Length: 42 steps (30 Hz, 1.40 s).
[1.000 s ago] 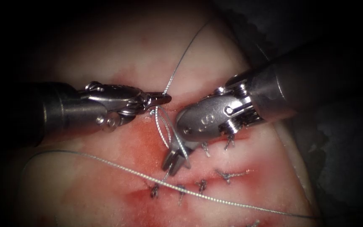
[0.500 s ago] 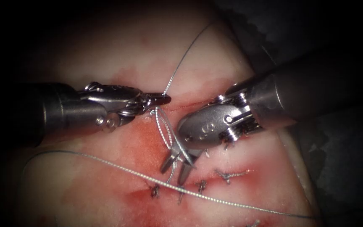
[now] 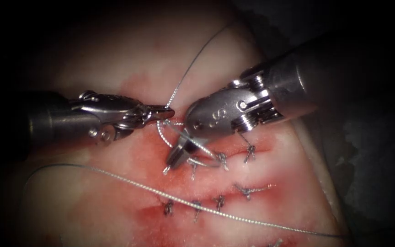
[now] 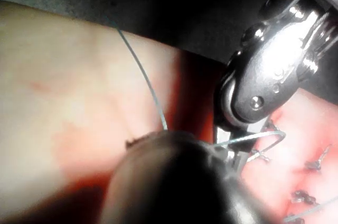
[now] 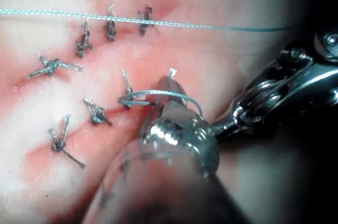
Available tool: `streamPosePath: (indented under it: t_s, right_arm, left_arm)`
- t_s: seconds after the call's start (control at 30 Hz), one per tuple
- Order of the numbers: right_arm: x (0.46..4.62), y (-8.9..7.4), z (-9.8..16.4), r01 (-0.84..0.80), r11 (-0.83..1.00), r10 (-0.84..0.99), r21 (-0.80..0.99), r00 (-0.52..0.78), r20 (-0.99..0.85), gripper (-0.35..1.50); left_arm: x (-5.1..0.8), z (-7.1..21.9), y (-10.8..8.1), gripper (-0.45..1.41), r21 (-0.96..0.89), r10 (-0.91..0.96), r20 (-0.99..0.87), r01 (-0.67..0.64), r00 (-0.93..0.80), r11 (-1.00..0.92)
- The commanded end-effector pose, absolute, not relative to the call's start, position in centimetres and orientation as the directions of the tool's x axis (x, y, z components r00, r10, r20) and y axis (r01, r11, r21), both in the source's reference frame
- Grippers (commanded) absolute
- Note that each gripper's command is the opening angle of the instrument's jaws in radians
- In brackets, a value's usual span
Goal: Wound Closure
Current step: Tighten the knot by pulling up with the right grasper and down with the left gripper
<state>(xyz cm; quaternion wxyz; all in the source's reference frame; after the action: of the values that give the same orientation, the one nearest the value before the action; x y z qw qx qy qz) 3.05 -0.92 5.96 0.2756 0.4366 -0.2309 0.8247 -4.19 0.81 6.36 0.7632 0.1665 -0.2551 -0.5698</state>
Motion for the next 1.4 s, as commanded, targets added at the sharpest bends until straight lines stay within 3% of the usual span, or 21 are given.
streamPosePath:
  t_s: [0.03,0.2,0.37,0.5,0.6,0.83,1.03,1.4]
  right_arm:
    - [3.11,-0.9,6.1,-0.624,-0.766,0.231,-0.154,-0.492,0.840,-0.35]
    - [3.03,-0.7,6.3,-0.418,-0.875,0.001,-0.244,-0.506,0.863,-0.35]
    - [2.91,-0.7,6.5,-0.276,-0.921,-0.083,-0.273,-0.546,0.834,-0.35]
    - [2.84,-0.7,6.6,-0.058,-0.944,-0.238,-0.326,-0.564,0.791,-0.35]
    - [2.80,-0.7,6.6,0.157,-0.916,-0.393,-0.370,-0.540,0.744,-0.35]
    - [2.78,-0.7,6.8,0.421,-0.795,-0.594,-0.438,-0.394,0.701,-0.35]
    - [2.85,-0.6,6.9,0.510,-0.724,-0.657,-0.464,-0.305,0.690,-0.35]
    - [2.97,-0.4,7.1,0.549,-0.671,-0.700,-0.498,-0.249,0.669,-0.35]
  left_arm:
    - [-4.22,6.4,0.8,-0.45,0.528,-0.950,0.189,0.790,0.249,0.312]
    - [-4.12,6.3,0.7,-0.45,0.494,-0.939,0.142,0.800,0.314,0.342]
    - [-4.06,6.2,0.6,-0.45,0.481,-0.934,0.107,0.804,0.342,0.349]
    - [-4.00,6.1,0.5,-0.45,0.480,-0.932,0.092,0.804,0.352,0.351]
    - [-3.98,6.0,0.5,-0.45,0.483,-0.931,0.087,0.802,0.355,0.351]
    - [-3.94,5.7,0.2,-0.45,0.566,-0.913,0.029,0.746,0.408,0.351]
    - [-4.00,5.2,-0.1,-0.45,0.688,-0.892,-0.119,0.684,0.437,0.243]
    - [-4.01,5.2,-0.6,-0.45,0.726,-0.821,-0.255,0.662,0.511,0.187]
